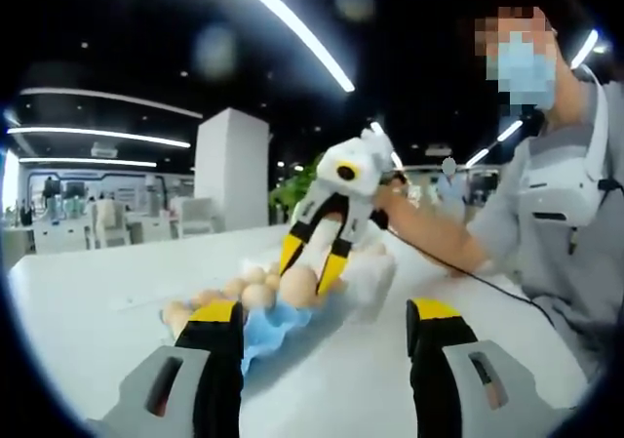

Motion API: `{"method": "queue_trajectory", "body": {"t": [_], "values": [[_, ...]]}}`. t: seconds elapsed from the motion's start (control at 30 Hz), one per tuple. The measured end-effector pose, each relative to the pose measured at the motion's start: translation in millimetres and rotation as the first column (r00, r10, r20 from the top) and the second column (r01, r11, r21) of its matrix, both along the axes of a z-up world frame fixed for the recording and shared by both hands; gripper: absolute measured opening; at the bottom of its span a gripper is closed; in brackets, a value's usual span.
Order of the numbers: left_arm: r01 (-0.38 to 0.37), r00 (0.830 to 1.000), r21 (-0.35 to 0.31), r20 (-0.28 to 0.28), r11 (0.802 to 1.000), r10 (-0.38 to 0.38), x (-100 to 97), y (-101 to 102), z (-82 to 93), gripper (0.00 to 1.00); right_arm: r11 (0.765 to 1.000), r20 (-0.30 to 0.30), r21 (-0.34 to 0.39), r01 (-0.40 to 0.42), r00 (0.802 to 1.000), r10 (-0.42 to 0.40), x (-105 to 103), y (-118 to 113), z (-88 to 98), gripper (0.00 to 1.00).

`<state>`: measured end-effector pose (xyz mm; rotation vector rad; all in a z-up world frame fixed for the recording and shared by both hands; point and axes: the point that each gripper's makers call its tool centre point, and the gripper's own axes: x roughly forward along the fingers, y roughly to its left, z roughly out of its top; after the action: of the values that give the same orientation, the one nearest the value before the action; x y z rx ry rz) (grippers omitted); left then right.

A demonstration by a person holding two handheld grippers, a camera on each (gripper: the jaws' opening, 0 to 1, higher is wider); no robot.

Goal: Pick up the eggs on the table and place them into the egg tray on the table

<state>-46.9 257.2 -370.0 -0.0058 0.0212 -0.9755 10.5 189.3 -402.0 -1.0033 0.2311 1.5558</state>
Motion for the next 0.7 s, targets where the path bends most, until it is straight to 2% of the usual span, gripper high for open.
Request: {"method": "queue_trajectory", "body": {"t": [0.53,0.7], "values": [[-0.002,1.000,0.009,-0.002,1.000,0.002,-0.8,-1,-1.7,0.69,1.000,-0.038,0.007,-0.001,0.999,0.002,-1,5,-7.3,0.28],[-0.002,1.000,0.009,-0.003,1.000,0.002,-0.5,1,-1.7,0.69,1.000,-0.066,0.010,0.007,0.998,-0.006,-1,6,-11.0,0.28]]}}
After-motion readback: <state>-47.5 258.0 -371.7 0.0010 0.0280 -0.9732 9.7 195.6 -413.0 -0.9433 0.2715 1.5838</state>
